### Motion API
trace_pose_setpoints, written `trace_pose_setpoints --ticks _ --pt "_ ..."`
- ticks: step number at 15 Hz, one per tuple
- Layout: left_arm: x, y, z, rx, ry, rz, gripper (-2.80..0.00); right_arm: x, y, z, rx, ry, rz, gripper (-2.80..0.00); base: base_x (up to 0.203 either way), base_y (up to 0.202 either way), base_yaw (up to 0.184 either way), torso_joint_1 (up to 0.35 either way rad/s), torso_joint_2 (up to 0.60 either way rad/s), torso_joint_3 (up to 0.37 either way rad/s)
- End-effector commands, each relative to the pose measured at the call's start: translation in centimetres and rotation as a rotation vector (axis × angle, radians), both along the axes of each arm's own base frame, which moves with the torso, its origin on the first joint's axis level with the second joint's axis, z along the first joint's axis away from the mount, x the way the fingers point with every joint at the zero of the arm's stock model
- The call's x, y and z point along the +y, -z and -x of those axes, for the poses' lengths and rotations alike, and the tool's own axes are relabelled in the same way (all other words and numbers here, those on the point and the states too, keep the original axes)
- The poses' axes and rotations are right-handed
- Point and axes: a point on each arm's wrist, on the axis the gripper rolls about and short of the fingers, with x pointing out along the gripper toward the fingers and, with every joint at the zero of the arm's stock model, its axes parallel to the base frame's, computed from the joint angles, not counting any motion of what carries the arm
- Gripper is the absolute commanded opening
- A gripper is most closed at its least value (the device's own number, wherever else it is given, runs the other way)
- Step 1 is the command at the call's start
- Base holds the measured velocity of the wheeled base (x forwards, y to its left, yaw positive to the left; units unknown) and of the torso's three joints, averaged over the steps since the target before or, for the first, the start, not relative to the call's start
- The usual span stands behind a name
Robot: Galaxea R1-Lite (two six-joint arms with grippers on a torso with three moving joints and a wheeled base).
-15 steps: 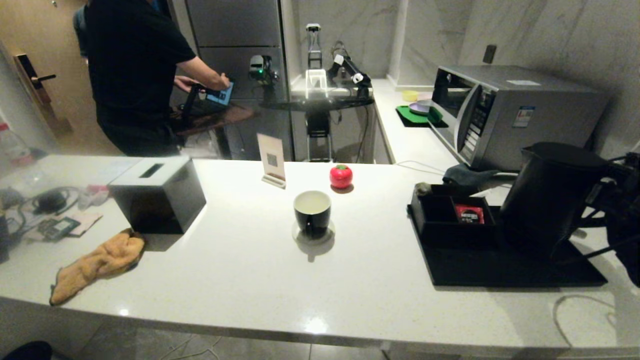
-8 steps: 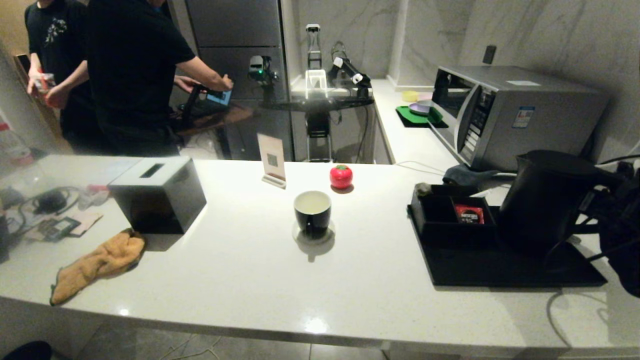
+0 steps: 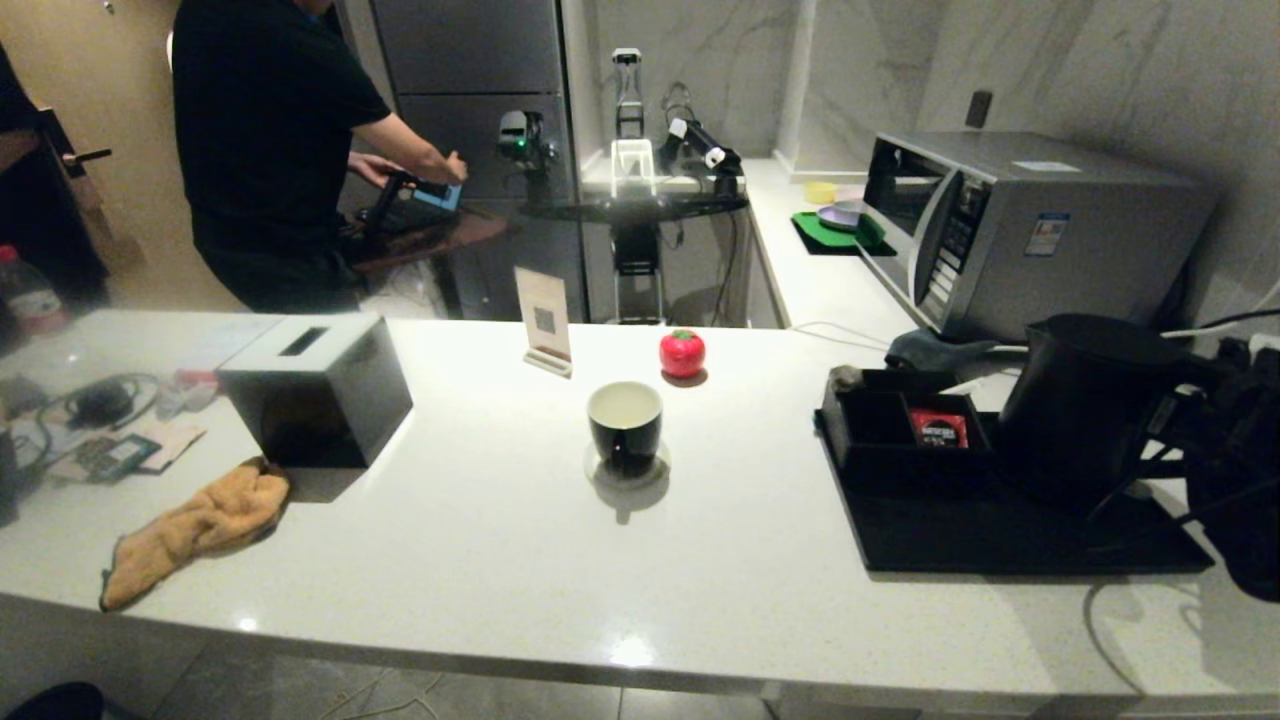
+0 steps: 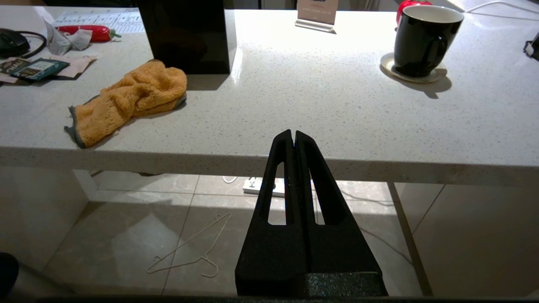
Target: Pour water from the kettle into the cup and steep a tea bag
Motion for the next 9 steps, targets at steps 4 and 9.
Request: trace_pose_setpoints --ticks 4,9 --pt "0.0 0.0 -0.01 0.001 0.0 0.001 -2.8 -0.07 0.59 -0.22 -0.003 0.002 0.001 -2.8 0.0 0.0 0.0 0.0 0.0 0.0" --pt "0.0 0.0 0.0 0.0 0.0 0.001 -2.8 -0.08 0.95 -0.25 0.009 0.003 0.0 -2.8 0.0 0.0 0.0 0.0 0.0 0.0"
